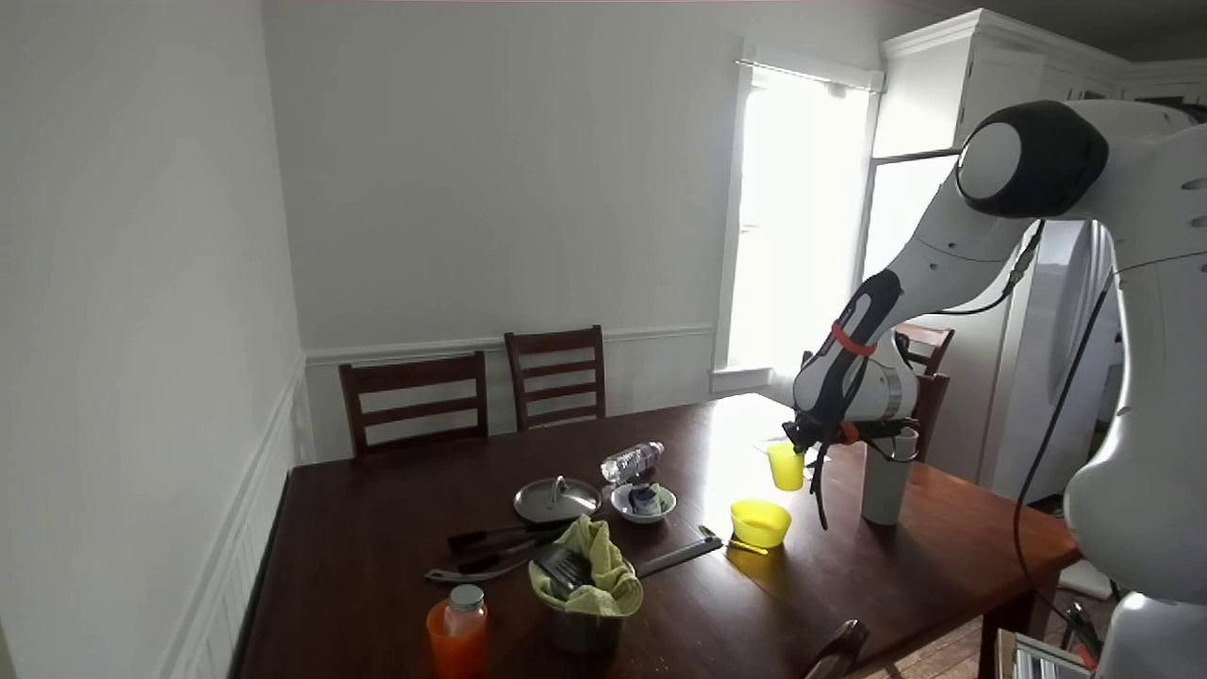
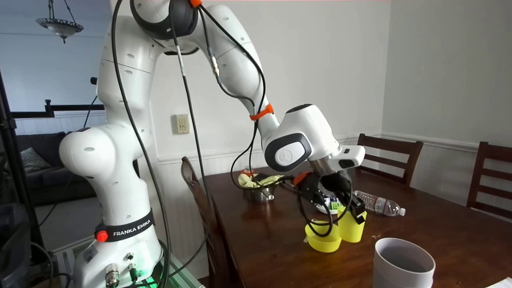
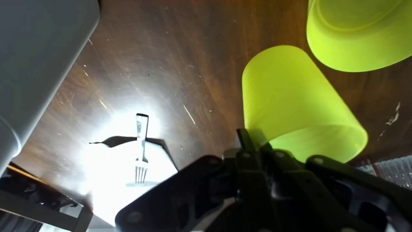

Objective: Remove the spoon from the yellow cup, then remove the yellow cup from the yellow bowl

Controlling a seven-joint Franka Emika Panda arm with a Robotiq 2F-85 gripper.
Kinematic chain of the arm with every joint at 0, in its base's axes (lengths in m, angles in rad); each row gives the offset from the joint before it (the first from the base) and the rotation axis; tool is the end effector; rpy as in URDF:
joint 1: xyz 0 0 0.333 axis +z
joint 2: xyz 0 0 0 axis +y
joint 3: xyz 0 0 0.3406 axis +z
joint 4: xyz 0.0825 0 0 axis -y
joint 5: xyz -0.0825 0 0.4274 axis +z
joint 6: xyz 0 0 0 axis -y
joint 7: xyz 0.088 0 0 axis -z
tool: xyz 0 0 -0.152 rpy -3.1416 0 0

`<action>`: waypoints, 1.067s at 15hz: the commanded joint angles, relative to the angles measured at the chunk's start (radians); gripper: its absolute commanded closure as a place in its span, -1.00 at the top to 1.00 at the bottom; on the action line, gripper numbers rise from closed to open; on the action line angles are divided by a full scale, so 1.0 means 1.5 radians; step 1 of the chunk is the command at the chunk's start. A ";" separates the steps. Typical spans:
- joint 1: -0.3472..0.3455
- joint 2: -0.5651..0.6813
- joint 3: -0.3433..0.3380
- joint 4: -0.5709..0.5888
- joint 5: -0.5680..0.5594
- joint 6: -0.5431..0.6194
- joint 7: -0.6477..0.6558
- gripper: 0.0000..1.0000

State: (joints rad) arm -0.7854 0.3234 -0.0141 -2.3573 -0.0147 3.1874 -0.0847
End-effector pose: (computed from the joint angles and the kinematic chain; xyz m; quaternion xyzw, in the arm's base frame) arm 0.4199 -0.4302 0.1934 0.9097 -0.3311 0.2250 0.1105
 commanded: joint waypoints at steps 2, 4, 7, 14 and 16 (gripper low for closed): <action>-0.013 0.034 -0.004 0.009 0.015 0.040 0.018 -0.94; -0.037 0.056 0.013 0.020 0.017 0.055 0.024 -0.94; -0.062 0.082 0.026 0.028 0.010 0.083 0.029 -0.94; -0.120 0.130 0.075 0.051 0.002 0.095 0.031 -0.92; -0.135 0.138 0.089 0.056 0.001 0.093 0.030 -0.85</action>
State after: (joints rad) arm -0.9389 0.4991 0.0767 -2.2993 -0.0094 3.3120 -0.0487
